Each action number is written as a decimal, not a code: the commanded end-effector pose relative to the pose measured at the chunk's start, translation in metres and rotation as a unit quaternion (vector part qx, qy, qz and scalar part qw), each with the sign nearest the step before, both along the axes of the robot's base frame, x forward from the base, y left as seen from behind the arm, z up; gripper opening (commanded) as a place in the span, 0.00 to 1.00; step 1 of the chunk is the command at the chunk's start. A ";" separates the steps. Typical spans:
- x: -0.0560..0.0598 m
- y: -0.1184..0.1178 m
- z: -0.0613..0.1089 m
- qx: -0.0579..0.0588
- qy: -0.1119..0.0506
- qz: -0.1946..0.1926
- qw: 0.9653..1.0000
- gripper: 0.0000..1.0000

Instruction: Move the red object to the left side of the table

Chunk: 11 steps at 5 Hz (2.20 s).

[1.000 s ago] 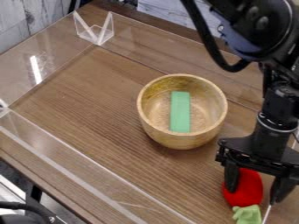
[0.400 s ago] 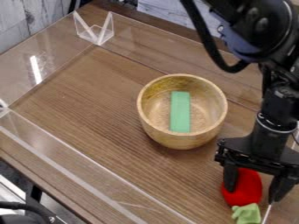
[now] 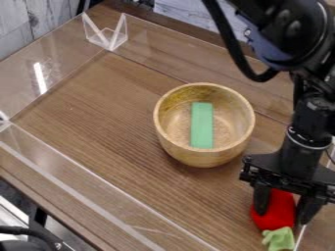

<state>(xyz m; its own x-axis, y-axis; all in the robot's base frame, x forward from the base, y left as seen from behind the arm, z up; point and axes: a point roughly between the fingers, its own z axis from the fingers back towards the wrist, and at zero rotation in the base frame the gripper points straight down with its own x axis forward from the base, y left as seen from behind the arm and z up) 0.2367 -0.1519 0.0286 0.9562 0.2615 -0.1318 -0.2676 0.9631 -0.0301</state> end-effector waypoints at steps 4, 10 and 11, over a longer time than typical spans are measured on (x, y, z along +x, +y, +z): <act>0.008 0.040 0.121 -0.027 -0.110 0.065 0.991 0.00; 0.018 0.208 0.116 -0.002 -0.130 0.209 0.969 0.00; 0.022 0.221 0.107 0.006 -0.130 0.221 0.966 0.00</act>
